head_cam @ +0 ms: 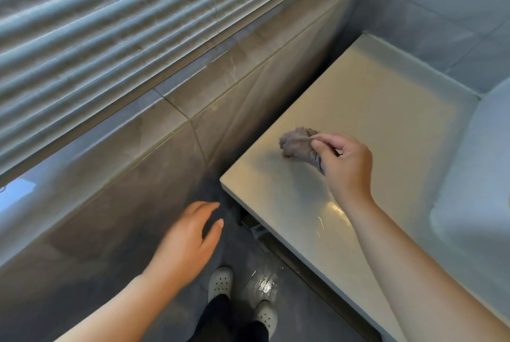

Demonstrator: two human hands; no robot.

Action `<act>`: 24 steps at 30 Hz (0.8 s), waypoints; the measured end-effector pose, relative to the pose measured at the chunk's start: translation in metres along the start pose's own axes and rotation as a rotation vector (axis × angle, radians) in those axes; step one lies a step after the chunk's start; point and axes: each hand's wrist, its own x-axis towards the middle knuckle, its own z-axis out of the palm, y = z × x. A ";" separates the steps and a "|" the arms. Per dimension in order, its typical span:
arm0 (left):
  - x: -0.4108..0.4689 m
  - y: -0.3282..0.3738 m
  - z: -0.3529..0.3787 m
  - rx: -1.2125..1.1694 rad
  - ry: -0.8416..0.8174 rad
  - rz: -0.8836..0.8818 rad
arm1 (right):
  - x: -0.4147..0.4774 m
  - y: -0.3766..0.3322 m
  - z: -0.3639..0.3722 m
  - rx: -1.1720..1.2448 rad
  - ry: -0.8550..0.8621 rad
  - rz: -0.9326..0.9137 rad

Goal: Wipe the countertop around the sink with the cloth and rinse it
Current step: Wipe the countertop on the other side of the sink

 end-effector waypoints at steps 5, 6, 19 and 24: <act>0.009 0.021 0.008 0.138 0.002 0.194 | 0.012 0.040 0.010 -0.149 -0.087 0.089; 0.011 0.024 0.010 0.140 0.000 0.201 | 0.003 0.045 0.014 -0.173 -0.096 0.087; 0.022 0.022 0.019 0.397 -0.135 0.304 | -0.134 0.032 0.004 0.002 -0.253 0.079; 0.019 0.028 0.023 0.468 -0.141 0.266 | -0.105 0.021 -0.034 0.298 -0.053 0.226</act>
